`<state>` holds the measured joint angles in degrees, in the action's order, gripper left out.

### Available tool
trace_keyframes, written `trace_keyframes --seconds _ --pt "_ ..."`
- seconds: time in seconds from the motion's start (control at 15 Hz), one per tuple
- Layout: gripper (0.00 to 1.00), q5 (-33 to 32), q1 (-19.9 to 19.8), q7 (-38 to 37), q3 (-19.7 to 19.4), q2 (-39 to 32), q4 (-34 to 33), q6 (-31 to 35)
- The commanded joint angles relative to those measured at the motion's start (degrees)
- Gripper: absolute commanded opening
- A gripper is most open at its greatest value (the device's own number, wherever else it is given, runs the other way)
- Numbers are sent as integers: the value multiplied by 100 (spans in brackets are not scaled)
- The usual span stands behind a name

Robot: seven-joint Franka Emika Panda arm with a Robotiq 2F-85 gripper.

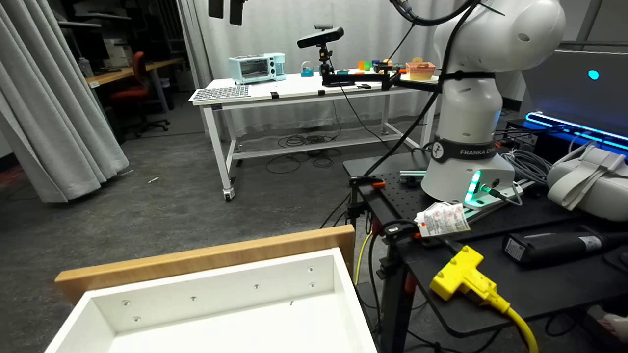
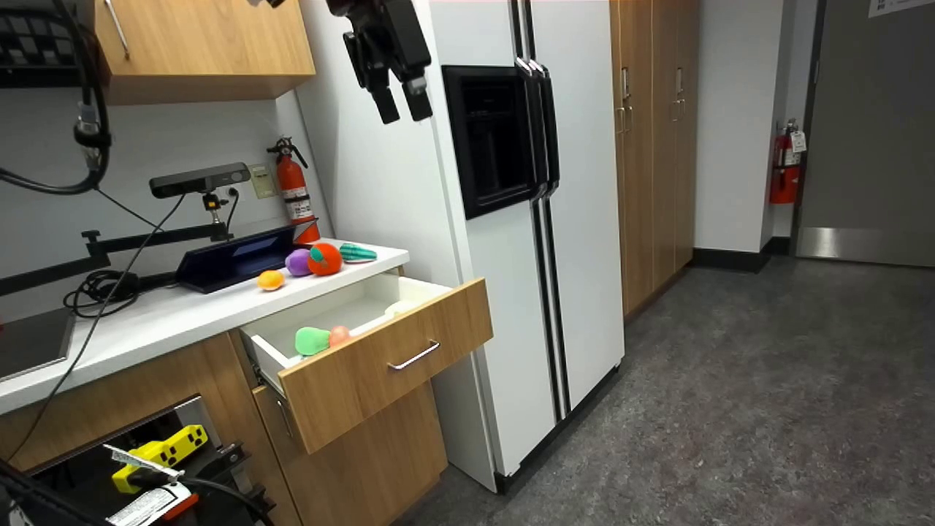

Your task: Close the open drawer

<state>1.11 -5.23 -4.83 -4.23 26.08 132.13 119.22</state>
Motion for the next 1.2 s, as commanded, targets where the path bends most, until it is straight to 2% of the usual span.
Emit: trace_keyframes --seconds 0.0,0.33,0.73,0.8,1.13 --pt "100 56 11 132 -41 -119 163 170" --pt "100 -86 -37 144 -15 -231 472 1095" --pt "100 -172 -9 483 -57 -335 414 738" --pt "100 -180 55 227 123 -489 888 1253" --pt "100 -105 102 299 176 -668 1024 1039"
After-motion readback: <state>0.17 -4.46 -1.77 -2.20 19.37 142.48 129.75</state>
